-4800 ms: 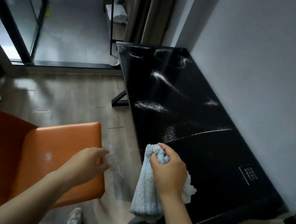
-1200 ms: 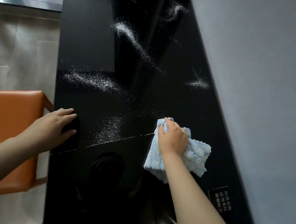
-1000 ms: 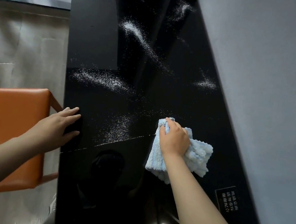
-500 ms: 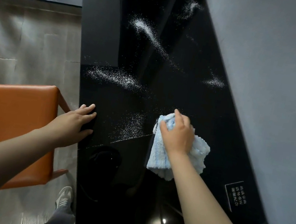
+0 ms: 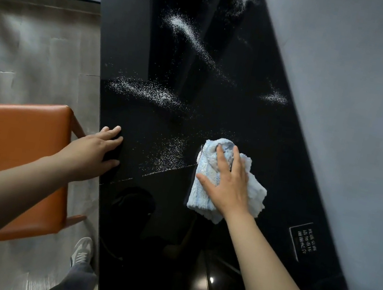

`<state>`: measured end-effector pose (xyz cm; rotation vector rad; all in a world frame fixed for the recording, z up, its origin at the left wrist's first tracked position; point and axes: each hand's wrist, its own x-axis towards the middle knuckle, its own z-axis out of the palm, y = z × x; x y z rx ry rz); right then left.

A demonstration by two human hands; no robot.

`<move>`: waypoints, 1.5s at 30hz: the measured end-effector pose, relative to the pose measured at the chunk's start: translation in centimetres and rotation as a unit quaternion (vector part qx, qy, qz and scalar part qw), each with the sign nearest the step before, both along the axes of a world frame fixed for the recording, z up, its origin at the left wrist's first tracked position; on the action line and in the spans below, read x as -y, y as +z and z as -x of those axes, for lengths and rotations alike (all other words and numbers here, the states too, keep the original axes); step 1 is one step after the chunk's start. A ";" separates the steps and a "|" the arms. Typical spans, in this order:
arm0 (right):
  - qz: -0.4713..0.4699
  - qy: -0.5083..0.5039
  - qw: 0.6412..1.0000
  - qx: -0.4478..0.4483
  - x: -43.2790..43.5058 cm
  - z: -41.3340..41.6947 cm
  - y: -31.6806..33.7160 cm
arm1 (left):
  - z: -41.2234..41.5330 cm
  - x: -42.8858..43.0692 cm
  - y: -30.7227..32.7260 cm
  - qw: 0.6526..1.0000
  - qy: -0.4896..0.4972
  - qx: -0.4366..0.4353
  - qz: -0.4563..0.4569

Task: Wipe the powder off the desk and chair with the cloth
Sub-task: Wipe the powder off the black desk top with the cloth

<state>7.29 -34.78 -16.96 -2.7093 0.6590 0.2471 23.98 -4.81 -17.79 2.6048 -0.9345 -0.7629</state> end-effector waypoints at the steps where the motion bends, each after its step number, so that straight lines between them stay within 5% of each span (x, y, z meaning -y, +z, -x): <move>1: 0.008 -0.005 1.000 0.005 0.0 -0.3 -0.4 | 0.0 0.0 0.0 1.000 0.000 0.002 0.001; 11: 0.120 -0.048 0.985 0.110 -0.8 -1.6 -2.7 | 0.3 -0.1 -0.4 1.000 -0.003 0.022 0.011; 37: 0.104 -0.004 0.987 0.120 -11.7 -2.8 -2.6 | -1.4 -2.1 0.5 0.996 -0.055 -0.033 0.059; 45: 0.096 -0.004 0.990 0.106 -15.8 -3.4 -2.4 | -2.8 -6.1 0.9 0.994 -0.009 0.019 0.104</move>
